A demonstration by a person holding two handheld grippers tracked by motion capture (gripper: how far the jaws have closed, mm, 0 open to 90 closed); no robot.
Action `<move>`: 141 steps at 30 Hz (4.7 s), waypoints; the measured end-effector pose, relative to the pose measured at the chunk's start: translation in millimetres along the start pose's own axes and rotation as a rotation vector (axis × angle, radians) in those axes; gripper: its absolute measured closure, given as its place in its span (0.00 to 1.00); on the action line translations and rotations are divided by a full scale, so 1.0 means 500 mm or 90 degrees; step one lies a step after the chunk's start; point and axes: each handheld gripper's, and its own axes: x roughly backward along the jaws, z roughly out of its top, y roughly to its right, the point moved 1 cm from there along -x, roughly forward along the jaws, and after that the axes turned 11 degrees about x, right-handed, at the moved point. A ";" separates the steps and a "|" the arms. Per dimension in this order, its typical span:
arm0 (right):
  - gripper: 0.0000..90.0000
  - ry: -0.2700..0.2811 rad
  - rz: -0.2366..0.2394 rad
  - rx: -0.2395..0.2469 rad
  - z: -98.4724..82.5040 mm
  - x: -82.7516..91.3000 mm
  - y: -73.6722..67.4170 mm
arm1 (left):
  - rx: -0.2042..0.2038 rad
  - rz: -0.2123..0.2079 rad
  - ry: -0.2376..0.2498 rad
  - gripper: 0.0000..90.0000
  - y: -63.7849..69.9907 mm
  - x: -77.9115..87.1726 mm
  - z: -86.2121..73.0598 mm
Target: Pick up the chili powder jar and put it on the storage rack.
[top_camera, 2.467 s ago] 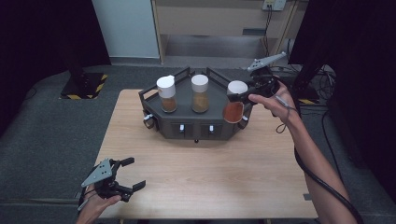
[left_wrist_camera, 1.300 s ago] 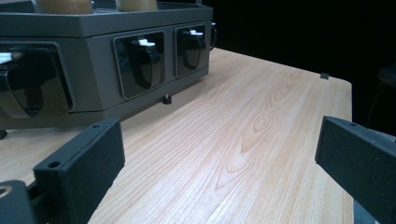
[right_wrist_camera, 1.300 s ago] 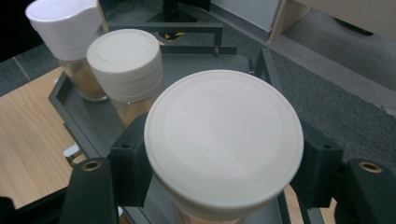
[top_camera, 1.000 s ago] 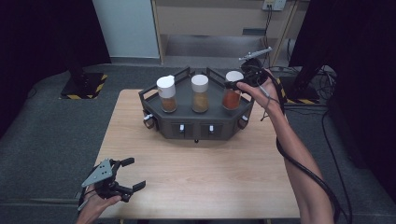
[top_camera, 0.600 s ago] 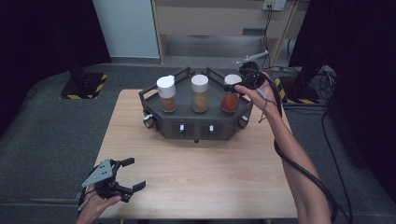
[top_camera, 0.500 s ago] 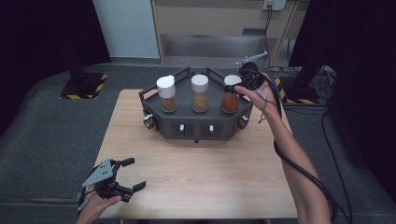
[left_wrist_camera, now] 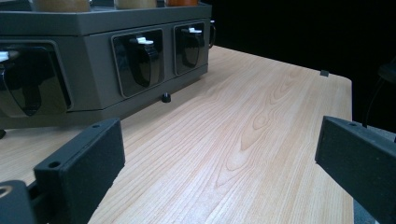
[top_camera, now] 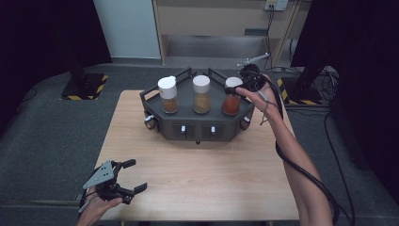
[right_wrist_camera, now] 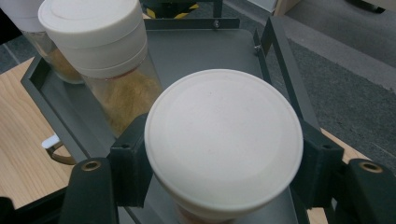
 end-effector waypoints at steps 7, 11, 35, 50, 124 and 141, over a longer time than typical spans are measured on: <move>0.38 0.008 0.000 -0.003 -0.008 0.001 0.003 | -0.001 0.000 -0.001 0.00 0.000 0.000 0.001; 0.36 0.015 -0.002 -0.007 -0.015 0.003 0.006 | -0.002 0.000 -0.001 0.00 0.001 0.000 0.001; 0.06 0.190 -0.049 0.061 -0.040 0.160 -0.040 | -0.003 -0.002 -0.003 0.00 0.002 -0.002 0.002; 0.06 0.254 -0.053 0.108 -0.119 0.258 -0.092 | -0.004 0.000 -0.005 0.00 0.003 -0.003 0.002; 0.06 0.269 -0.023 0.075 -0.503 0.311 -0.324 | -0.006 -0.002 0.016 0.00 0.007 0.005 -0.001; 0.06 0.246 -0.008 0.039 -0.554 0.278 -0.327 | -0.010 0.001 0.021 0.00 0.011 0.007 -0.002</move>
